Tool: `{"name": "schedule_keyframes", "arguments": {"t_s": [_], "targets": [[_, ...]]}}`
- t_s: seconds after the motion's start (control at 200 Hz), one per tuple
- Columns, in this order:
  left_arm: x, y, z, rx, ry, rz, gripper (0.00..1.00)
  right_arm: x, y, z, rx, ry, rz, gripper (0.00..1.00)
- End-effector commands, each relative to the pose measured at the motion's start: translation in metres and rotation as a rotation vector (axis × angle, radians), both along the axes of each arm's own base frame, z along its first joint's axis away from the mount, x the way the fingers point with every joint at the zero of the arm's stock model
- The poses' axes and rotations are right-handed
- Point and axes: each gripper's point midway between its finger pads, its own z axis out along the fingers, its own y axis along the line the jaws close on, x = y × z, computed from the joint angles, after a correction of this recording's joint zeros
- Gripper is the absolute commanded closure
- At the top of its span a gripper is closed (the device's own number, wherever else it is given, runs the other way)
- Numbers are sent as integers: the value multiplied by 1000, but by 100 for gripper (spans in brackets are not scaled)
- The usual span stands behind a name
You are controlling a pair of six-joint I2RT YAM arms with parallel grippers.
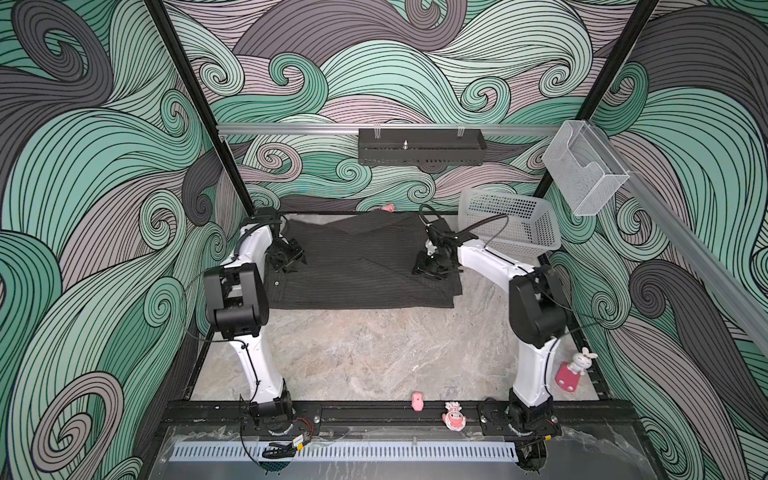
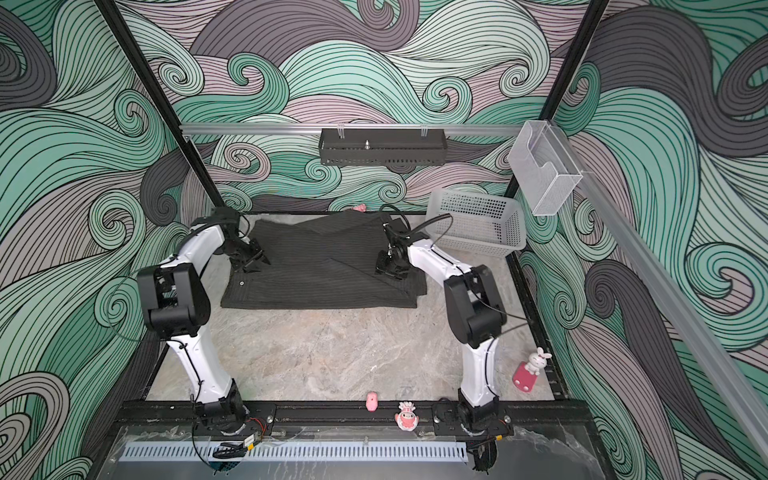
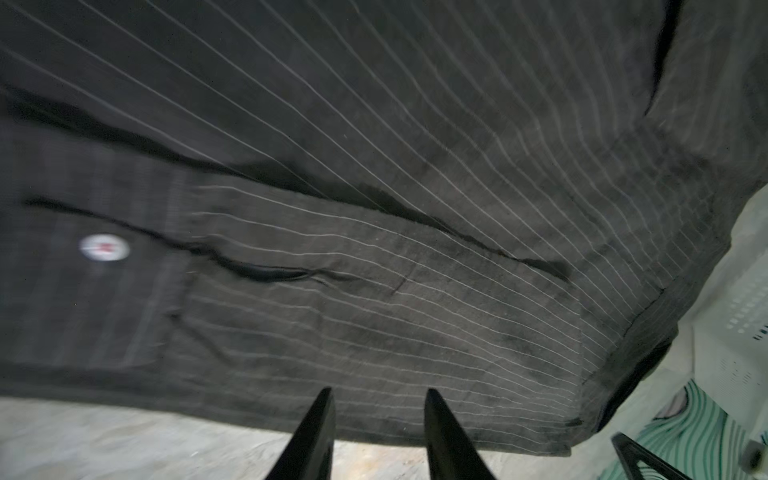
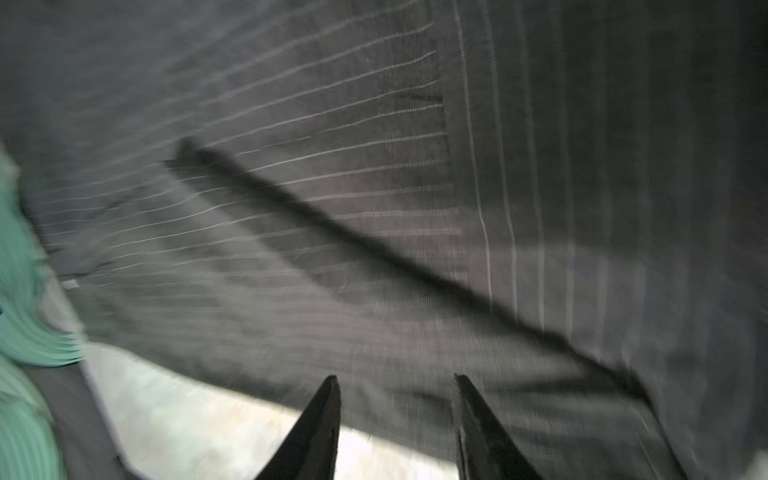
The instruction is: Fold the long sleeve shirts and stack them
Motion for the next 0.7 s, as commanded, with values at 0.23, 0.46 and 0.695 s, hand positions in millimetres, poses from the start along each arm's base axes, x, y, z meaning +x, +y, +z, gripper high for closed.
{"name": "schedule_keyframes", "arguments": {"t_s": [0.23,0.46,0.695], "targets": [[-56,2,-66,58,314,70,66,-45,-22,-64,-217,157,90,55],[-119,-11,-75,18,414,63,66,-103,-36,-69,-256,222,173,55],[-174,-30,-64,-51,392,70,66,-153,-44,-60,-241,252,221,56]]}}
